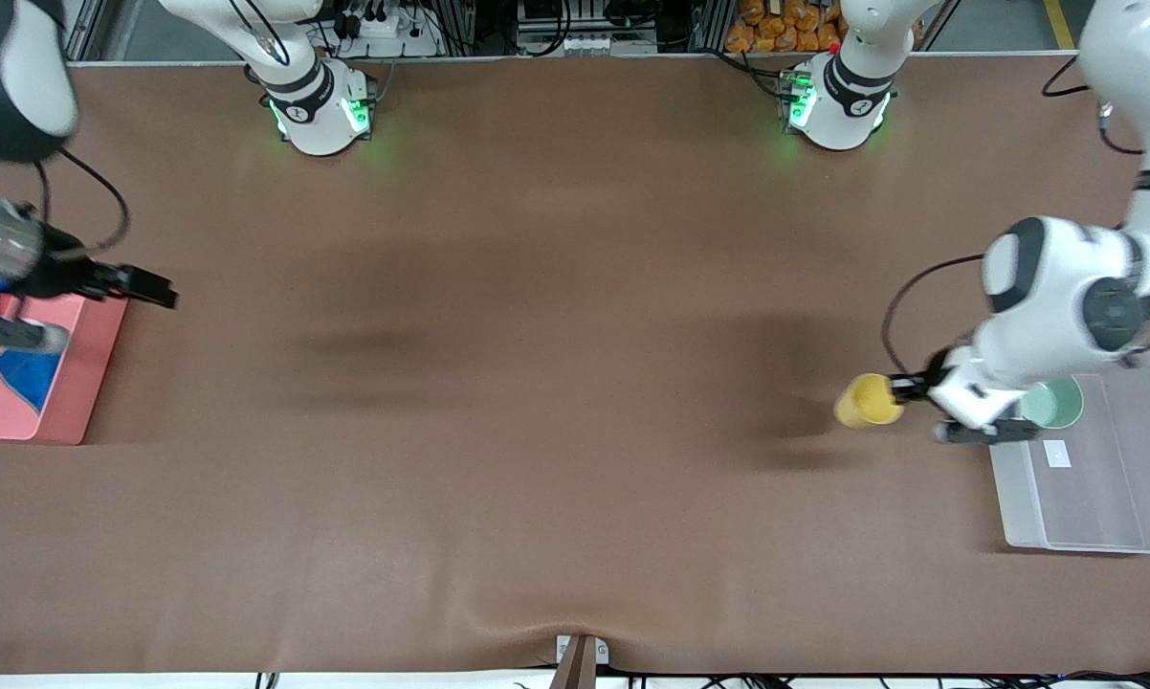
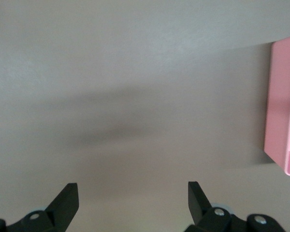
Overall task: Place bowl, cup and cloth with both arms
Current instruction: 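Grasp the yellow cup with the left gripper and lift it, then lower the yellow cup into the clear bin and open the left gripper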
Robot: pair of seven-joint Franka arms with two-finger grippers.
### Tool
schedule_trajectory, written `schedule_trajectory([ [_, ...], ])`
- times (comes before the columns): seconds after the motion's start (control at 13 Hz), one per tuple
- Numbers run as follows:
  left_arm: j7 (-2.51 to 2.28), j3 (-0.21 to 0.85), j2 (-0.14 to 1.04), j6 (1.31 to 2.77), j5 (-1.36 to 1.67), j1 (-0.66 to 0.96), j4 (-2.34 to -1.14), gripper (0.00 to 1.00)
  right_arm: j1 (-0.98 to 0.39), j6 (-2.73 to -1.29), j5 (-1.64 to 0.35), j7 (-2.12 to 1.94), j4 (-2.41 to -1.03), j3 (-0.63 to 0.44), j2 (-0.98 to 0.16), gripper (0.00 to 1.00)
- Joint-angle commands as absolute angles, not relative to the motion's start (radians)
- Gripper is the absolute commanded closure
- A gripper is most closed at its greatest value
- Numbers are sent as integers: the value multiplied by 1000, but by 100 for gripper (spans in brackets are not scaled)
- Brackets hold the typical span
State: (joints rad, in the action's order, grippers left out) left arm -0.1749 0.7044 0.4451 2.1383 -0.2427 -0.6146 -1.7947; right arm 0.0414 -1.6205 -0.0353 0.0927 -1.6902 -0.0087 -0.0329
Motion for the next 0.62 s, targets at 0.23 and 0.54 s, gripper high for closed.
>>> schedule_trajectory([
  [0.23,297,684,506,2060,-262,-804,-1519,100,52,-1678,-41,86,-1738,0,63,0],
  [0.54,547,577,642,2078,-256,-795,-1338,100,29,-1680,-38,89,-1640,3,48,0],
])
